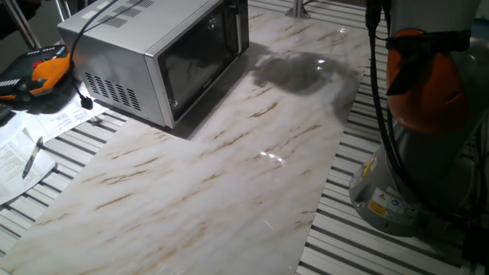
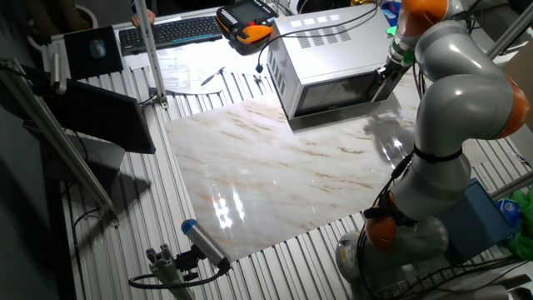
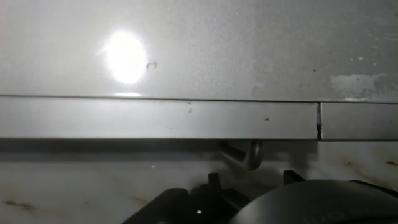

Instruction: Open the microwave door

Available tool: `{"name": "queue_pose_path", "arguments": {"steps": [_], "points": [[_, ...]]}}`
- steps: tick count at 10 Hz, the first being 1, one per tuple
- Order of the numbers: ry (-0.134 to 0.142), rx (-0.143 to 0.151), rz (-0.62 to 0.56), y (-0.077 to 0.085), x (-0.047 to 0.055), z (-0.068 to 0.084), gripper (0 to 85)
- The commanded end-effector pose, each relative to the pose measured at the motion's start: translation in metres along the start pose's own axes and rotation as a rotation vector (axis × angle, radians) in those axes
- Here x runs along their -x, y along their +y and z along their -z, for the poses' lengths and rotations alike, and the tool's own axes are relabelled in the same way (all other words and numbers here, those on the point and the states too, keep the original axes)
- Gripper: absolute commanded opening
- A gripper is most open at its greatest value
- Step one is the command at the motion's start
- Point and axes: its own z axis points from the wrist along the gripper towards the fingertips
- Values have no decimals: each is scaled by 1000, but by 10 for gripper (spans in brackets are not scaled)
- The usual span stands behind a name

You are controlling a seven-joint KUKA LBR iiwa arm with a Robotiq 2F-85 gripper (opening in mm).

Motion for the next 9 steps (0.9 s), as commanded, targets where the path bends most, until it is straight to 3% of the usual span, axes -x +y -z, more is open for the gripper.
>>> {"name": "queue_pose_path", "arguments": {"steps": [1, 9], "points": [[-4, 5, 5, -2, 0, -4, 510], [-24, 28, 10, -2, 7, -20, 510]]}}
